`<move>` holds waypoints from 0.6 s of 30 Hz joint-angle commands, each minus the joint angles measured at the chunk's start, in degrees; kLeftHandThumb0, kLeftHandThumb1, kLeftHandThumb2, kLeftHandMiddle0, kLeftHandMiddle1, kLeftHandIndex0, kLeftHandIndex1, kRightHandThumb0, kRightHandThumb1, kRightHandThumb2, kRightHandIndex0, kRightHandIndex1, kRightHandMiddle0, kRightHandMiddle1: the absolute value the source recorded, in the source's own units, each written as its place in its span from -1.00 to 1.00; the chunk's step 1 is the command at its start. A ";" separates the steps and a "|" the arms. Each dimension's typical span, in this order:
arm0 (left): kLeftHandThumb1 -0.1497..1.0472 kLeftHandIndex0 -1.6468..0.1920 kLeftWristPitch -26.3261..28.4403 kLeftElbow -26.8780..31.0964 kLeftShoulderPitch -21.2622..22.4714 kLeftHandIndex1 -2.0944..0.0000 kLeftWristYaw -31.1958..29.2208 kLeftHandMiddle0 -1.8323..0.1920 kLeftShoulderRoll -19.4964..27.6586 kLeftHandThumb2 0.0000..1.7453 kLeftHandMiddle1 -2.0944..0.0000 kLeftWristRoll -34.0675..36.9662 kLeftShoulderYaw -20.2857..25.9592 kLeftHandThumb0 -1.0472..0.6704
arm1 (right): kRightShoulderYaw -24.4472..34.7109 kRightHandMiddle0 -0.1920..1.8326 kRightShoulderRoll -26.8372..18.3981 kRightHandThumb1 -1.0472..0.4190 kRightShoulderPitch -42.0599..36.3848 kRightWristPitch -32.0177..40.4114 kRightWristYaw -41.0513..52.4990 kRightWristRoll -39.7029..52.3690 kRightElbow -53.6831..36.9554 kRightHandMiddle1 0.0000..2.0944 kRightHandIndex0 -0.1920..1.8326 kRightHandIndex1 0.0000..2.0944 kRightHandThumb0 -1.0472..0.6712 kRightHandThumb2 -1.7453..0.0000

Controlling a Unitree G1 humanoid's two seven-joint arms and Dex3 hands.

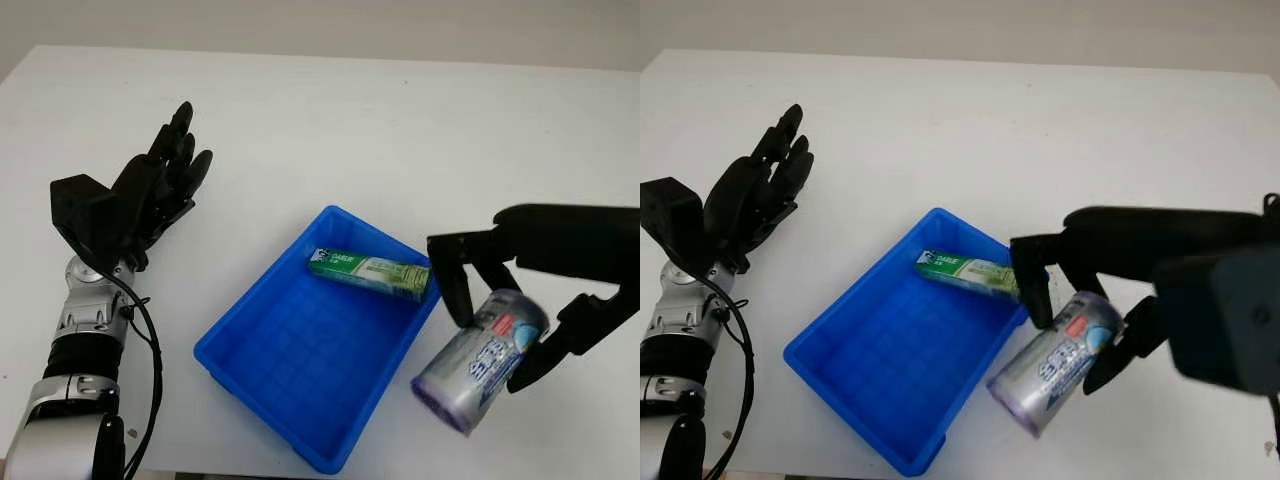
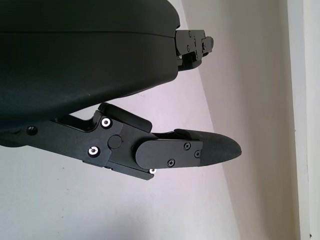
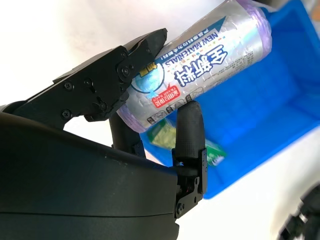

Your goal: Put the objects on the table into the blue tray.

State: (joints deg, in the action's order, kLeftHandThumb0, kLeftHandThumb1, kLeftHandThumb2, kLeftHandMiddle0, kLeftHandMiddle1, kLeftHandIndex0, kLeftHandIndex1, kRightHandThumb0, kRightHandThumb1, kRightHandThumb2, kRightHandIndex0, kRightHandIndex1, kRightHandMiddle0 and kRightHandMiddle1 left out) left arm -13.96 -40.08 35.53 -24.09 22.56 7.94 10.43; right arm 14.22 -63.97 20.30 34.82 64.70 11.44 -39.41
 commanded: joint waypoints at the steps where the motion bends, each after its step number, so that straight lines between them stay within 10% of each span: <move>1: 1.00 0.91 -0.64 -0.32 0.89 0.95 -0.29 0.97 0.56 -0.54 0.95 -0.05 0.01 -0.55 | 1.44 -0.52 -0.85 -0.93 1.27 0.25 -0.78 1.84 1.39 1.00 -0.60 1.00 0.06 0.93; 8: 1.00 0.91 -0.40 -0.56 0.79 0.95 -0.13 0.97 0.53 -0.55 0.95 -0.20 -0.07 -0.56 | 3.16 -0.41 0.18 -0.92 5.16 -4.88 -3.54 5.31 8.68 1.00 -0.47 1.00 0.00 0.93; 18: 1.00 0.91 0.69 1.15 -0.41 0.95 1.43 0.98 -0.10 -0.55 0.95 -0.63 -0.83 -0.56 | -4.36 -0.16 22.35 -0.90 7.31 -16.20 -35.69 -5.10 11.81 1.00 -0.02 1.00 0.06 0.94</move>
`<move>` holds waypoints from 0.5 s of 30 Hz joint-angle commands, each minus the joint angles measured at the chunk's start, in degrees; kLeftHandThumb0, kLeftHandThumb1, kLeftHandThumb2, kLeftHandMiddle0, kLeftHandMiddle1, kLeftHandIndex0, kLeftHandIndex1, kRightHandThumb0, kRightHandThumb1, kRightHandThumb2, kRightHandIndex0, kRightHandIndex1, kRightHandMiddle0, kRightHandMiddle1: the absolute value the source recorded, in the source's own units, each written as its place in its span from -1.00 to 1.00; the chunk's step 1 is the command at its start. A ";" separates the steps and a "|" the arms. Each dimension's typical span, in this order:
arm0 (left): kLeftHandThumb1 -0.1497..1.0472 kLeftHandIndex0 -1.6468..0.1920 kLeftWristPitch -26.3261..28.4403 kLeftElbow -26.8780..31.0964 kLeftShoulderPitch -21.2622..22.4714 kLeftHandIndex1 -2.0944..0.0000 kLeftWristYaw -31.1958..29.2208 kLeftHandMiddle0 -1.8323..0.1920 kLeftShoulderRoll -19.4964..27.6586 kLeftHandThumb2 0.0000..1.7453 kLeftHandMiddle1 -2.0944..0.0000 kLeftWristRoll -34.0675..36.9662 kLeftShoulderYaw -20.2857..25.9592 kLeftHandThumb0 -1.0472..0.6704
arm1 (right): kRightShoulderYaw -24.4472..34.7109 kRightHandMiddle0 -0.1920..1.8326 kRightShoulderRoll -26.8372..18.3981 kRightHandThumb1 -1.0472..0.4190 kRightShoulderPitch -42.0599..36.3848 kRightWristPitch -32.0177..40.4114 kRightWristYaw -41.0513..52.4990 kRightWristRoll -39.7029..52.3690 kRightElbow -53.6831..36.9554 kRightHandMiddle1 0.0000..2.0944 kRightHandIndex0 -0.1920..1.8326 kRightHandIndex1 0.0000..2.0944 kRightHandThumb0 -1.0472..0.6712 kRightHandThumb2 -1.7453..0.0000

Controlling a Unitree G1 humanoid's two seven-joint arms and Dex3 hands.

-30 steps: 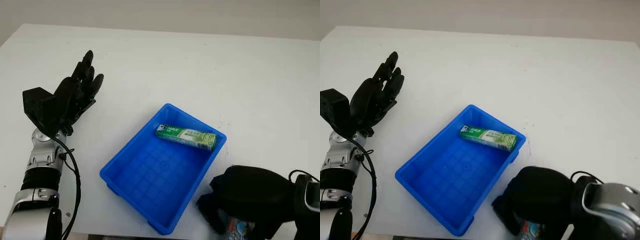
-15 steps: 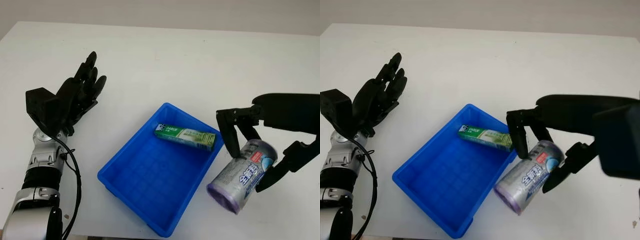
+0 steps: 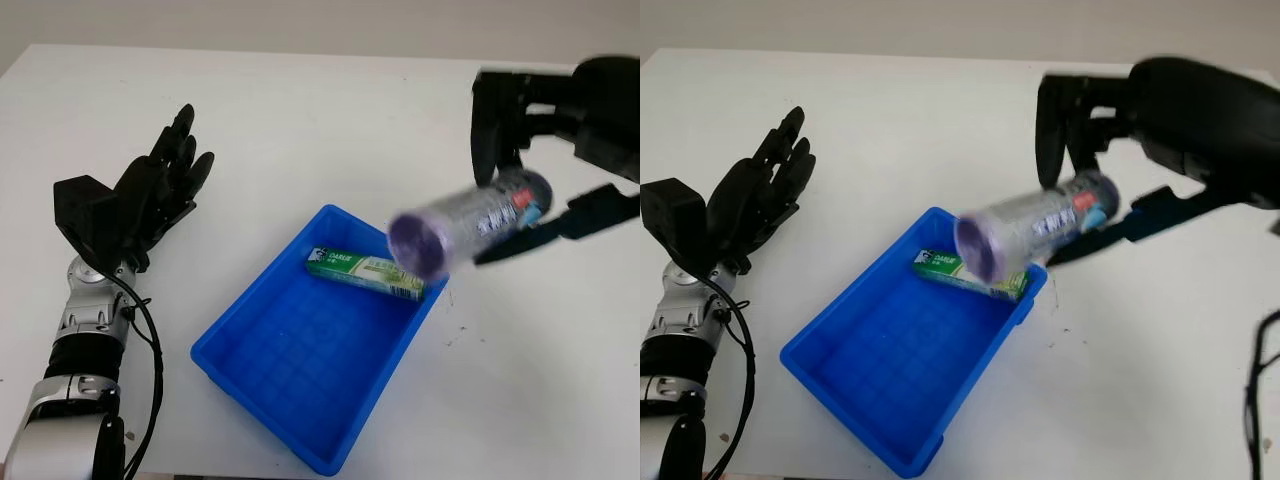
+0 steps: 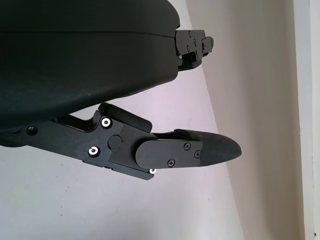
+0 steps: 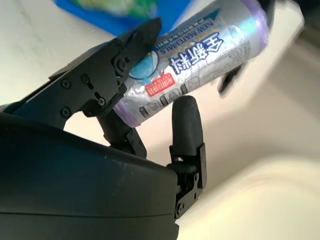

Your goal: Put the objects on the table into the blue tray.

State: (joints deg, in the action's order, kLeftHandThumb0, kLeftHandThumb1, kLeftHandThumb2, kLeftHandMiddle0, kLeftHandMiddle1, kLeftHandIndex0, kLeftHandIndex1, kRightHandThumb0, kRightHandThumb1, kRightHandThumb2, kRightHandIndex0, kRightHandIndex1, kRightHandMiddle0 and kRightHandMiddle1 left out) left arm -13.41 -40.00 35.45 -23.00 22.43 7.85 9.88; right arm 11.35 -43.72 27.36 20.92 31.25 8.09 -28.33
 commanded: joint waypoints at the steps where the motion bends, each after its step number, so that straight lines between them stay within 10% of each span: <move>1: 1.00 0.91 0.18 1.22 -0.43 0.95 0.46 0.98 -0.02 -0.55 0.95 -0.57 -0.34 -0.56 | -2.25 -0.15 3.19 -0.90 0.27 -3.75 -3.69 -3.04 1.36 1.00 -0.01 1.00 0.06 0.94; 6: 1.00 0.91 0.10 2.55 -1.73 0.95 1.31 0.99 -0.68 -0.55 0.95 -1.15 -0.62 -0.58 | -8.92 -0.16 13.00 -0.98 2.10 -18.23 -13.07 -10.76 13.92 1.00 0.04 1.00 -0.14 0.92; 15: 1.00 0.86 3.03 6.08 -3.88 0.94 3.66 0.95 -2.06 -0.62 0.94 -0.76 -0.35 -0.61 | -12.87 -0.27 15.53 -0.98 3.27 -33.84 -8.89 -11.25 27.83 1.00 -0.12 1.00 -0.34 0.94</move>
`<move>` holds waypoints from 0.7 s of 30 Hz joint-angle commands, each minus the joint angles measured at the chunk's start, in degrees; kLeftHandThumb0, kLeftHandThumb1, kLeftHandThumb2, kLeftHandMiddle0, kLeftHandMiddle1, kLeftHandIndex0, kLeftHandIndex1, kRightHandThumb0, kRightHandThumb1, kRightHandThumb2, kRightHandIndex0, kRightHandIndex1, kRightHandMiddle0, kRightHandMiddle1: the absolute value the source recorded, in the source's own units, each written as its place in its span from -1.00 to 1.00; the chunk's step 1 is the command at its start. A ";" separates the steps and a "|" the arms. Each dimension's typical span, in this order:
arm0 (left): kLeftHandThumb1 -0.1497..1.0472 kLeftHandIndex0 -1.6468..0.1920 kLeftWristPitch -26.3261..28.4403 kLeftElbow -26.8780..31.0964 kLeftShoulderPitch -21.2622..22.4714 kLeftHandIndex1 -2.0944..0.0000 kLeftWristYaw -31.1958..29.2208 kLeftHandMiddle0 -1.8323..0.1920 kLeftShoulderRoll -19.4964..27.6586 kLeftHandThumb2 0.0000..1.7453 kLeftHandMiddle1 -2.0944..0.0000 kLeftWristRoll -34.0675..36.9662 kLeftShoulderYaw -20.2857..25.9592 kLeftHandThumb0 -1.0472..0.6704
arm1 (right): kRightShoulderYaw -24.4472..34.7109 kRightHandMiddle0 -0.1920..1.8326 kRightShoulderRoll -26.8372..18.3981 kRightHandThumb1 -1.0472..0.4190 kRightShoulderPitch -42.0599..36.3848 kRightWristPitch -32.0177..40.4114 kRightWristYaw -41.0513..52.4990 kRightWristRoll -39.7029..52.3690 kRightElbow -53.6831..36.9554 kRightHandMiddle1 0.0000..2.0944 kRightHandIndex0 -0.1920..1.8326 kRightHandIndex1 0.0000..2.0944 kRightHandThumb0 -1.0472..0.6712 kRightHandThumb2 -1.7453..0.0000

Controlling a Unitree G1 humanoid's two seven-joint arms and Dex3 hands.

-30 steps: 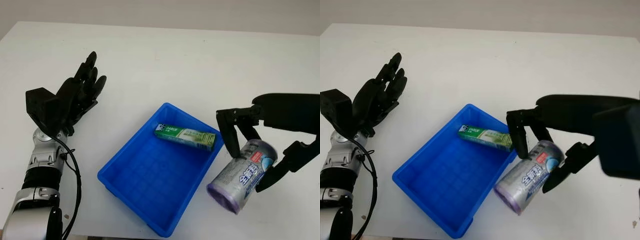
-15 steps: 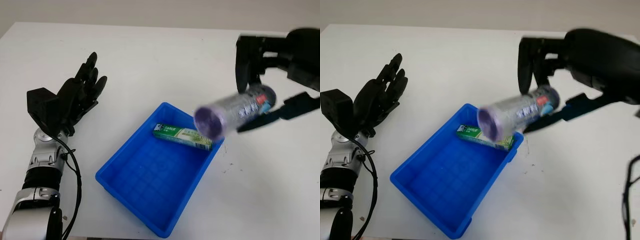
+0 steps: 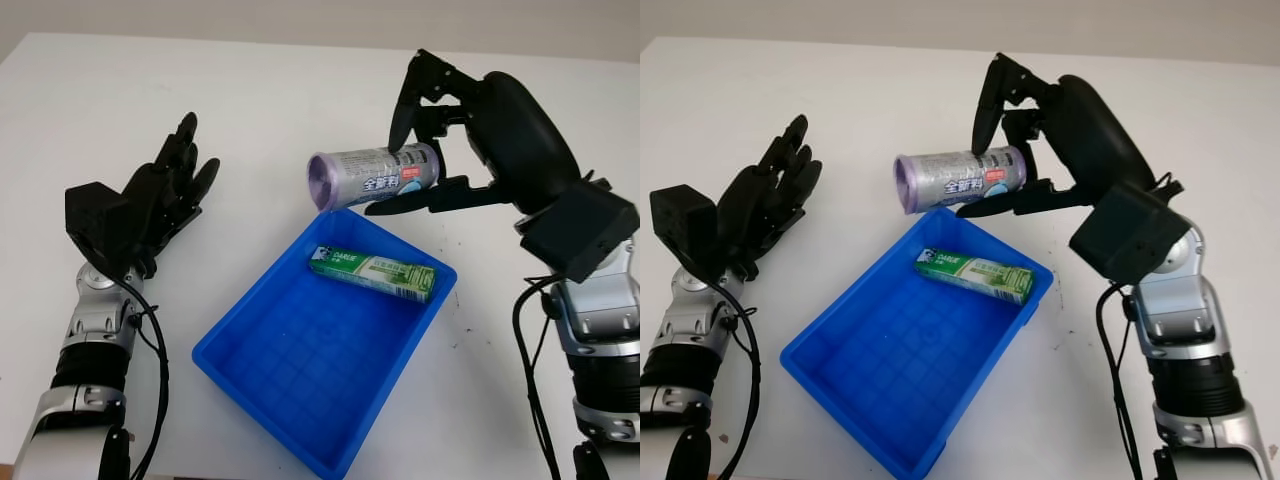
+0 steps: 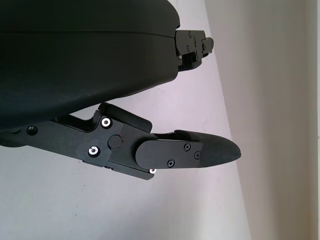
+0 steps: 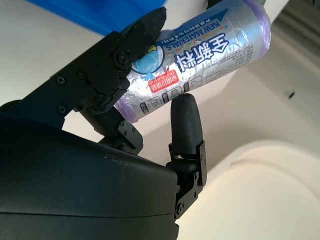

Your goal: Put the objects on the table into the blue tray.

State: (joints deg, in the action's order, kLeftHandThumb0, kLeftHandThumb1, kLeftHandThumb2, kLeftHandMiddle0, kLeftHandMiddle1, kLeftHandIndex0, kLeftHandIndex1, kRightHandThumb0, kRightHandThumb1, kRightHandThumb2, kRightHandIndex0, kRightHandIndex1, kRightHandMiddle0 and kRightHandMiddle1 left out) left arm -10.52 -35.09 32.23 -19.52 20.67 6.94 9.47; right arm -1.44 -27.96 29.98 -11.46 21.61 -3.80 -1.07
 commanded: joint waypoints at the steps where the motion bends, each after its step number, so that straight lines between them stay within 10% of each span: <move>1: 1.00 0.87 0.20 1.30 -0.81 0.94 0.29 0.95 -0.39 -0.62 0.94 0.20 0.08 -0.60 | -0.35 -0.32 -0.54 -0.97 0.75 -2.39 1.66 0.46 1.21 0.97 -0.21 1.00 -0.36 0.94; 12: 1.00 0.85 0.60 1.48 -1.22 0.94 0.48 0.93 -1.12 -0.61 0.95 1.25 0.44 -0.57 | -0.82 -0.94 -2.76 -1.00 0.31 -2.41 6.41 -2.19 -0.65 -0.25 -0.94 -0.18 -0.57 0.89; 21: 1.00 0.84 2.04 2.00 -0.94 0.94 1.31 0.93 -1.19 -0.65 0.95 0.96 -0.01 -0.60 | 1.11 -0.97 0.38 -0.99 -0.81 -5.00 1.07 -1.11 -1.24 -0.23 -0.95 -0.37 -0.41 0.92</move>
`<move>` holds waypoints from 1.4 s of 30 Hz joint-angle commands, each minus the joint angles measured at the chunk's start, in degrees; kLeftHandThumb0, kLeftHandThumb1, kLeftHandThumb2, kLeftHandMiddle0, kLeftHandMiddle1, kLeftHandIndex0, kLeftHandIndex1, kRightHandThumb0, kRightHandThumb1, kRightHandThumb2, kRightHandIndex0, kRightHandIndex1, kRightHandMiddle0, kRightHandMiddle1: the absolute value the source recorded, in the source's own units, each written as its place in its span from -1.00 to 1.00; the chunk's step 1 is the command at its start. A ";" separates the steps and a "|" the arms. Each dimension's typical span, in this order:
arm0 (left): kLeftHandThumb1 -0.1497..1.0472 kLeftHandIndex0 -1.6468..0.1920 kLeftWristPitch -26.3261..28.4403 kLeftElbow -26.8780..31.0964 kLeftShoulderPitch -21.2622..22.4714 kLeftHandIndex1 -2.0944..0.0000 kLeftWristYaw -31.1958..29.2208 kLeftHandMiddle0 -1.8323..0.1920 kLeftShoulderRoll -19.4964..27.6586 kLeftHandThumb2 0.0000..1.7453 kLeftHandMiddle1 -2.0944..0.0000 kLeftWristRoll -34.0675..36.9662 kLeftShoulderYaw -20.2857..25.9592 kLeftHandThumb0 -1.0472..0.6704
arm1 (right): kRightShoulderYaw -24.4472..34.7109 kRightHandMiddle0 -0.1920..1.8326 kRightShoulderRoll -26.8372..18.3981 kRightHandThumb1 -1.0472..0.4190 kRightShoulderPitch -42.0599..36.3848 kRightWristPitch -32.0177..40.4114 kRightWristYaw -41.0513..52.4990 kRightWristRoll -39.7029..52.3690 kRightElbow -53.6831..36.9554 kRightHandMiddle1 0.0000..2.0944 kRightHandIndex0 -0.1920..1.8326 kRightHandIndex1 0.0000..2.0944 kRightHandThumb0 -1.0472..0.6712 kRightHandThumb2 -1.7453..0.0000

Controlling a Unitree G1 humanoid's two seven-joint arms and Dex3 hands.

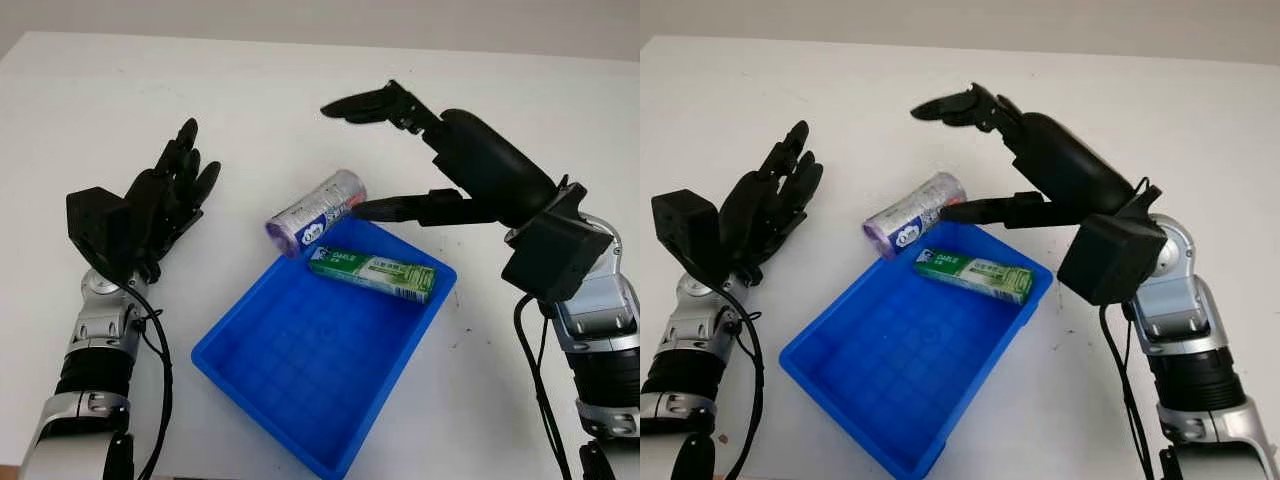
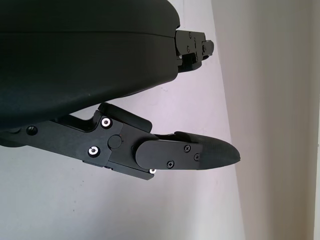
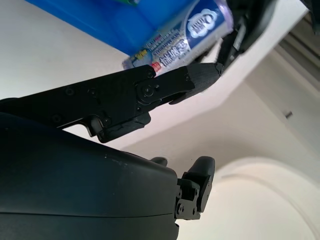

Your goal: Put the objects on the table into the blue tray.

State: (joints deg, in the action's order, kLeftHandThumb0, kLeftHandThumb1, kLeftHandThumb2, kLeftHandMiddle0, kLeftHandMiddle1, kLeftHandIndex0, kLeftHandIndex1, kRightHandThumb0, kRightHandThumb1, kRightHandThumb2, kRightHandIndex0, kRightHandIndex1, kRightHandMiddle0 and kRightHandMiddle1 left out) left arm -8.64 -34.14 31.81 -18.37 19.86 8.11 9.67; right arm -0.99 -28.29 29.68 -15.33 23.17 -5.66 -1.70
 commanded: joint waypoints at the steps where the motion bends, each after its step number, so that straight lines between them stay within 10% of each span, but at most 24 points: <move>1: 1.00 0.84 0.21 1.05 -0.49 0.94 0.15 0.93 -0.40 -0.66 0.95 -0.22 -0.25 -0.60 | 0.82 -0.97 1.02 -1.00 -0.55 -1.51 -0.77 1.14 -0.41 -0.22 -0.95 -0.39 -0.39 0.93; 19: 1.00 0.84 -0.39 0.20 0.05 0.95 0.34 0.93 0.54 -0.64 0.95 -1.79 -0.30 -0.62 | 10.68 -1.00 8.18 -1.00 -2.20 1.10 -18.52 3.07 -0.18 0.03 -0.94 -0.17 -0.47 0.58; 32: 1.00 0.85 -1.07 0.17 -0.42 0.95 -0.07 0.93 0.94 -0.63 0.95 -2.16 -0.17 -0.61 | 20.59 -1.00 13.22 -1.00 -4.09 17.12 -24.16 20.44 -2.34 -0.93 -1.00 -0.93 -0.59 0.27; 42: 1.00 0.84 -1.34 0.15 -0.88 0.95 -0.33 0.92 0.79 -0.64 0.95 -1.61 0.21 -0.61 | 21.54 -1.00 13.54 -1.00 -6.24 23.92 -25.15 22.70 -3.95 -1.00 -1.00 -1.00 -0.58 0.23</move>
State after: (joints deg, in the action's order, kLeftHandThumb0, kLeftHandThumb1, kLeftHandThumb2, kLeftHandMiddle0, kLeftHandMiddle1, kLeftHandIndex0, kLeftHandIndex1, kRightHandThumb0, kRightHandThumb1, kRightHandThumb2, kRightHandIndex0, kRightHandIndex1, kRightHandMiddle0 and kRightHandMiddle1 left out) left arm -9.39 -33.84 31.80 -18.49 20.30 6.16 9.58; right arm 20.21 -14.87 24.30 8.13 -1.81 16.75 -3.98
